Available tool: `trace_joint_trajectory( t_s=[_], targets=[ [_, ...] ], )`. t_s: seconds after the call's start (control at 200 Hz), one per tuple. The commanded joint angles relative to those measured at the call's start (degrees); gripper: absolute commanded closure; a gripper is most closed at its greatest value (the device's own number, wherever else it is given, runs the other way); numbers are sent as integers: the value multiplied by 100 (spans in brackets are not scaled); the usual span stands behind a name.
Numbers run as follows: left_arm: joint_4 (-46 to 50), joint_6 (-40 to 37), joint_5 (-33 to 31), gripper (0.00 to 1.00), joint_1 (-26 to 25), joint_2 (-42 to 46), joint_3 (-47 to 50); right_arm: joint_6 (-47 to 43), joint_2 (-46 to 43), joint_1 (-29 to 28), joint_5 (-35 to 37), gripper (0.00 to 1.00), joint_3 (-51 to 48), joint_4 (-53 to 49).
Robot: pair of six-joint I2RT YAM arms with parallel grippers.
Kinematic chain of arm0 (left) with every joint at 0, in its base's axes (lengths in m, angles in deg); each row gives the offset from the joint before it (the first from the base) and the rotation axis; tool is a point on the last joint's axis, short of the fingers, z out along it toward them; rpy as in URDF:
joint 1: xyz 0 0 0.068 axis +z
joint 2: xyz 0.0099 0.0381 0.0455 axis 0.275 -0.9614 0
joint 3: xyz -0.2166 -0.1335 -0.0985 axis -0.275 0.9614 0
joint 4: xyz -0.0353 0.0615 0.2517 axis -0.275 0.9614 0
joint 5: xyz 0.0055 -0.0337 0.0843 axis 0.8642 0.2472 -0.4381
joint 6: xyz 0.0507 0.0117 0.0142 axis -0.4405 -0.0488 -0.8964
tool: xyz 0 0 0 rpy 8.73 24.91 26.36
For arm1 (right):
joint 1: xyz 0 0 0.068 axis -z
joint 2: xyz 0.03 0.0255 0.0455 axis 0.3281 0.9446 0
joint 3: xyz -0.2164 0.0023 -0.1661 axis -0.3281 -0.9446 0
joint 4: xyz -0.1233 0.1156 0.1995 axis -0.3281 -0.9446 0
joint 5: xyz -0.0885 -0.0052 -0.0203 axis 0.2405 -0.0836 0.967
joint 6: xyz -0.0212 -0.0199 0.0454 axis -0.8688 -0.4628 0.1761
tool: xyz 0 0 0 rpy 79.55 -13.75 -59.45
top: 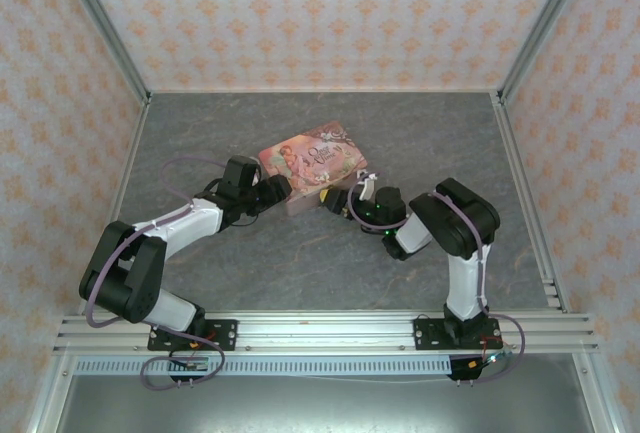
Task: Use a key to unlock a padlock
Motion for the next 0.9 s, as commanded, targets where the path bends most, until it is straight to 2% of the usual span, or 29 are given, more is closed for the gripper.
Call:
trace_joint_trajectory(
  t_s=[0.0,0.15,0.375,0.896],
  targets=[
    [467,7,-187,28,-40,38,62,-24,91,-32,-154,25,164,384],
    [477,7,-205,28,-36,34,62,-20,133,-31,-290,25,281,382],
    [485,7,-223,27,-39,15,62,-33,105,-40,-489,31,212,382],
    [478,13,-263,28,-40,-5,109,-95,-41,-31,-641,58,-18,377]
  ],
)
